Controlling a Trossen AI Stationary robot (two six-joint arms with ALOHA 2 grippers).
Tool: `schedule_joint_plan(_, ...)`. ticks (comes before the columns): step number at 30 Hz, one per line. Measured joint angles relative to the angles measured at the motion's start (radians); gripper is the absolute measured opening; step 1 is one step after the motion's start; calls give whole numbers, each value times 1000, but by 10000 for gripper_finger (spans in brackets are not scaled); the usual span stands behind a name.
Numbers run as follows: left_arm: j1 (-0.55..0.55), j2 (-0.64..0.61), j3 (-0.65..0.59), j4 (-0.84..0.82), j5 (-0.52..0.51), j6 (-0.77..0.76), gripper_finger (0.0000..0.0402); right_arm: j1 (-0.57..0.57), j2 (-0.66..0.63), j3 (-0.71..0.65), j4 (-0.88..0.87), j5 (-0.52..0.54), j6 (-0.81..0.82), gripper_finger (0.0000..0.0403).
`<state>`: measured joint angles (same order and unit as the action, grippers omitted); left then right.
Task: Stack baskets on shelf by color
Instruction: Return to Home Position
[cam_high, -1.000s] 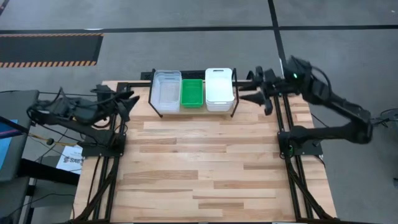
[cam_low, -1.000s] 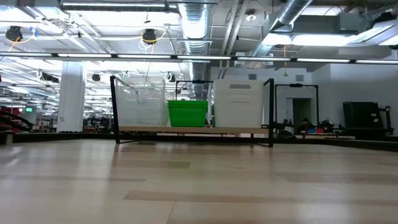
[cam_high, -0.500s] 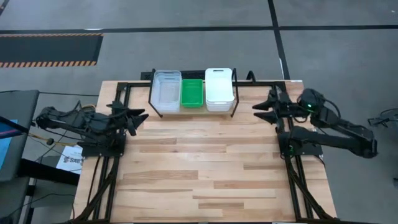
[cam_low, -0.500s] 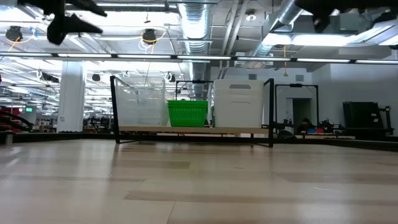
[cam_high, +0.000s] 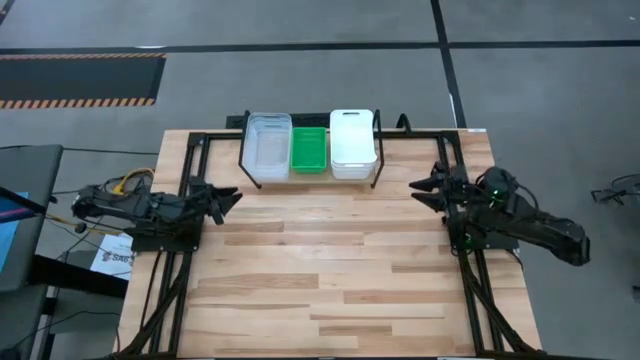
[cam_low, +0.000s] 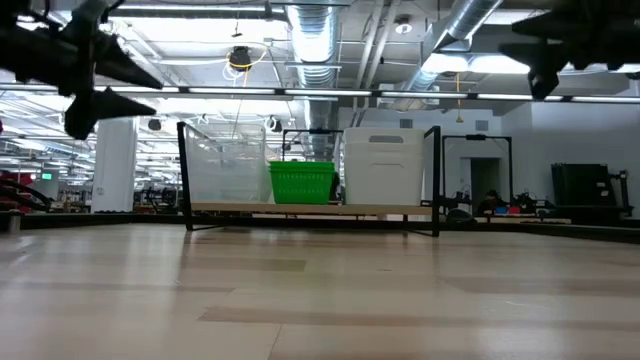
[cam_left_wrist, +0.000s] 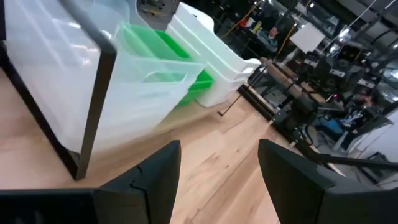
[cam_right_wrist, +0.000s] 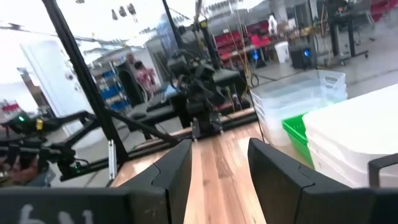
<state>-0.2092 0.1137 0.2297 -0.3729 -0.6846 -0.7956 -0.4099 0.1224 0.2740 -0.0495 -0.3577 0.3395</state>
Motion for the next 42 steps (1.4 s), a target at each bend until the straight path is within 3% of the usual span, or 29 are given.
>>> schedule_joint_plan(10,1,-109,-120,50,-41,18,203,0,-85,-265,269,51,101,183)
schedule_joint_plan(17,2,-88,-120,40,-64,57,203,0,-88,-265,202,125,67,179)
schedule_joint_plan(23,2,-80,-120,39,-64,72,203,0,-88,-265,115,125,53,180)
schedule_joint_plan(42,2,-79,-122,34,-53,70,203,4,-77,-265,104,124,53,182)
